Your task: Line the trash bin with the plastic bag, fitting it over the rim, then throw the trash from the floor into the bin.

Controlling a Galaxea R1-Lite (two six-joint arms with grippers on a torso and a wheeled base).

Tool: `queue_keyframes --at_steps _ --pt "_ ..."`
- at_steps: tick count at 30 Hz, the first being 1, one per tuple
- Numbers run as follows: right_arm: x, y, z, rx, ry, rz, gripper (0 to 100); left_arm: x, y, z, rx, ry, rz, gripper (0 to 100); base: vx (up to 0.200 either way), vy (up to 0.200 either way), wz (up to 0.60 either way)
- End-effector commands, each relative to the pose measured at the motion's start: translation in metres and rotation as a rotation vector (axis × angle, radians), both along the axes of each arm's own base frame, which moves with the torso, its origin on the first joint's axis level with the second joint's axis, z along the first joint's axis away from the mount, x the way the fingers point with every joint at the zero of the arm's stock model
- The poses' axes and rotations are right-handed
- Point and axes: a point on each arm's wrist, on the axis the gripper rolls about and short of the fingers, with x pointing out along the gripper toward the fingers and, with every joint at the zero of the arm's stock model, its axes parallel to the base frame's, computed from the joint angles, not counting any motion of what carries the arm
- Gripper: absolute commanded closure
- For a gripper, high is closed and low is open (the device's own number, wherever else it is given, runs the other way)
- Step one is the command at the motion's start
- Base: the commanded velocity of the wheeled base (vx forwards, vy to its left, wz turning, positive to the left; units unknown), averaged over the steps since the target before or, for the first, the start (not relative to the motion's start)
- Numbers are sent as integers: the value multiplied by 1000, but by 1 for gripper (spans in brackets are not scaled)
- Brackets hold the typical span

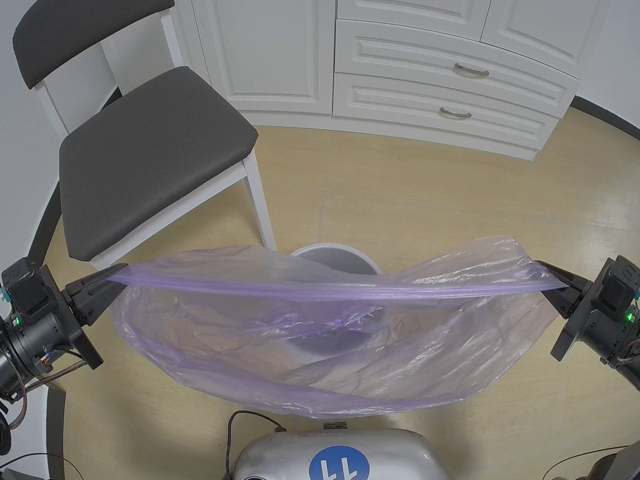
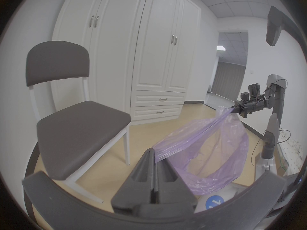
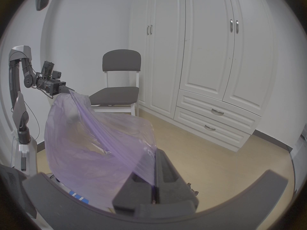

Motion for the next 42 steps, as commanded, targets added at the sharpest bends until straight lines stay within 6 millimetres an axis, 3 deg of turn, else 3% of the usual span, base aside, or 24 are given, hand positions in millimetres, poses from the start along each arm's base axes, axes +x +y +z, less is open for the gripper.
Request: queue_keyframes --at_steps 1,5,13,20,22,29,38,42 --pt "11 12 5 -1 4 50 100 18 -24 11 1 -7 -122 100 0 0 0" --pt "11 23 -2 3 42 102 100 30 -48 9 8 22 -155 100 0 0 0" --pt "6 41 2 108 87 193 100 42 -69 -6 6 38 -218 100 0 0 0" --pt "-1 69 9 258 140 320 100 53 -86 -10 -50 26 -195 100 0 0 0" --pt "-1 83 8 303 157 344 100 53 -100 -6 -111 18 -156 100 0 0 0" --pt "-1 127 5 390 139 220 100 45 -129 12 -238 0 -115 100 0 0 0" --pt "17 147 -13 381 144 139 100 47 -147 12 -261 3 -15 100 0 0 0" --pt "31 149 -22 360 154 93 100 59 -159 9 -340 66 -20 100 0 0 0"
